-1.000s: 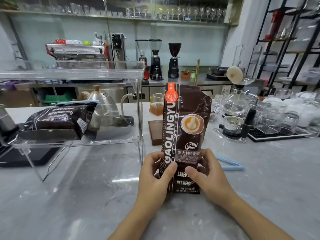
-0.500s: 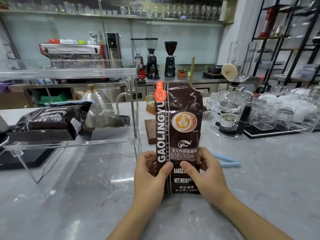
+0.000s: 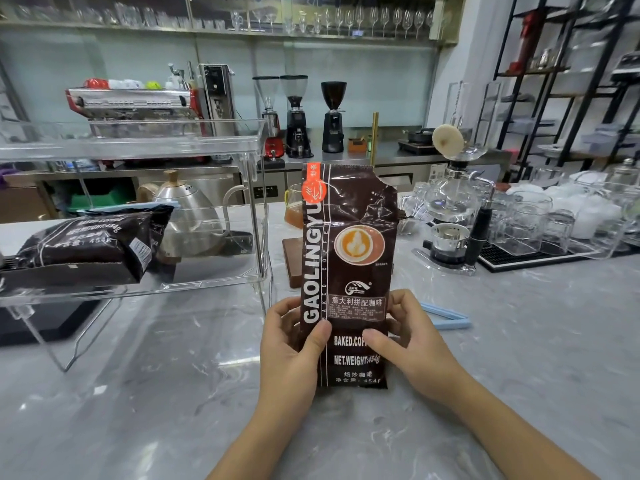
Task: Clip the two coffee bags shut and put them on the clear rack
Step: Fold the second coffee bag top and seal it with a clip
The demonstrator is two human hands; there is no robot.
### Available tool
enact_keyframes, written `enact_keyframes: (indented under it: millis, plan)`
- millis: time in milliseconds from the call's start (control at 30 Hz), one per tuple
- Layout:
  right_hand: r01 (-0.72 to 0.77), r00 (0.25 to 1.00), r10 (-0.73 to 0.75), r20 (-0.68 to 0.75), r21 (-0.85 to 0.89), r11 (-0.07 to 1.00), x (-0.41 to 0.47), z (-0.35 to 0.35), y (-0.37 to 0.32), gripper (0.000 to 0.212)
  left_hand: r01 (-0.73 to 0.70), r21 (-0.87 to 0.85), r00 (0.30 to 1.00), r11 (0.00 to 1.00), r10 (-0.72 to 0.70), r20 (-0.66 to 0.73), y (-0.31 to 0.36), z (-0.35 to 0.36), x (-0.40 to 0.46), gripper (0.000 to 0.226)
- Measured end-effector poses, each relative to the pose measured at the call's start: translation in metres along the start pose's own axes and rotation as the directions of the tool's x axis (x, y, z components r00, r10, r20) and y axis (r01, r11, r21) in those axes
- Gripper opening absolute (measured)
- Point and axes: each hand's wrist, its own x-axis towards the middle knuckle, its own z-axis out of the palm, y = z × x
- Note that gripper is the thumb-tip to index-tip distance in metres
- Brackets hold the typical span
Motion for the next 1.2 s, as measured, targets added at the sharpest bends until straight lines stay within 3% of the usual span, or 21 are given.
enact_keyframes:
  millis: [167,333,433,533,733,933,1200]
  plan:
    - [0.03,0.995,-0.031,-0.098,-0.011,0.999,-0.001,0.007,0.003,0.029,-0.016,0.032,1.0,0.999,0.016,0.007,0.0,0.001,-0.001,0.055]
    - [0.081,0.97,-0.157,-0.184,-0.364,0.928,-0.003,0.011,0.001,0.021,-0.03,0.081,1.0,0.996,0.029,0.006,-0.002,0.0,-0.001,0.038]
    - [0.105,0.955,-0.22,-0.199,-0.466,0.878,-0.003,0.008,-0.003,0.037,-0.066,0.133,0.998,0.989,0.063,0.022,0.0,0.003,-0.005,0.03]
    - [0.165,0.941,-0.298,-0.161,-0.551,0.818,-0.002,0.005,-0.005,0.034,-0.084,0.162,0.996,0.983,0.081,0.024,-0.001,0.003,-0.006,0.02]
    - [0.215,0.955,-0.26,-0.139,-0.276,0.937,0.003,-0.001,-0.015,0.025,-0.114,0.172,0.993,0.979,0.105,0.061,0.001,0.005,-0.004,0.024]
    - [0.13,0.981,-0.125,-0.146,0.024,0.991,0.003,-0.005,-0.02,0.031,-0.123,0.161,0.988,0.979,0.106,0.113,0.001,0.006,-0.006,0.026]
    - [0.088,0.996,-0.089,-0.004,-0.046,0.995,0.005,-0.005,-0.011,0.042,-0.029,0.088,0.992,0.996,0.018,0.123,-0.001,0.003,-0.007,0.027]
